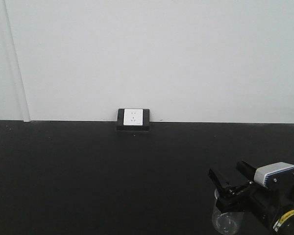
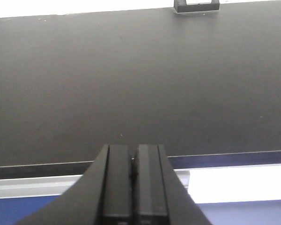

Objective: Grab transparent chemical and place on left bench

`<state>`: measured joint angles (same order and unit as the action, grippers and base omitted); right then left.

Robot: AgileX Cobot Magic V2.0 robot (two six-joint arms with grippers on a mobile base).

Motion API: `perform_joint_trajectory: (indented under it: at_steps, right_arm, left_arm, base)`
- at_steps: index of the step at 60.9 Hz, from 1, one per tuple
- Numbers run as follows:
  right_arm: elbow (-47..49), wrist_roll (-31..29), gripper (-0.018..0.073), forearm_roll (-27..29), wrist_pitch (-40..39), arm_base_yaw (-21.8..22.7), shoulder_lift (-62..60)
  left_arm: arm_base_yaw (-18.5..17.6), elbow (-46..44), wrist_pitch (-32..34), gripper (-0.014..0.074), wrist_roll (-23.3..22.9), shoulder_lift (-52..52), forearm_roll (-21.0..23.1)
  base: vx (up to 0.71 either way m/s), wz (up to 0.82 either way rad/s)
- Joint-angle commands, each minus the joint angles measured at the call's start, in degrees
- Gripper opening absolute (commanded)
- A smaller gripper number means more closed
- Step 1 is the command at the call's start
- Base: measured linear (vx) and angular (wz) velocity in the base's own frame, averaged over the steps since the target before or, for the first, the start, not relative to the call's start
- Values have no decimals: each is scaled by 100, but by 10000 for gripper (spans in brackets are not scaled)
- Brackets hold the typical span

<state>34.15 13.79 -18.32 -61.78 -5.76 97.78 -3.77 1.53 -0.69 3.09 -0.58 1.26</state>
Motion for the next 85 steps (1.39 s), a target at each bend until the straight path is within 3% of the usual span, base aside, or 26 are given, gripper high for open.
perform_joint_trajectory:
  at_steps: [1,10,30,59,72,85]
  right_arm:
    - [165,-244,541,313,-803,9,0]
    - [165,-524,541,367,-812,9,210]
    - [165,-535,536,628,-812,9,677]
    - [165,-546,456,622,-1051,9,1122]
    - [165,-632,347,622,-1154,9,1136]
    - [165,-692,121,617,-1173,9,1136]
  left_arm:
    - [-10,93,449,-3,-45,-110,4]
    - [-10,93,449,-3,-45,-110,4]
    - [-10,93,449,-3,-45,-110,4]
    - [-10,93,449,-3,-45,-110,4]
    - [-10,93,449,-3,-45,-110,4]
    - [-10,93,449,-3,-45,-110,4]
  base:
    - [0,0]
    - [0,0]
    - [0,0]
    - [0,0]
    - [0,0]
    - [0,0]
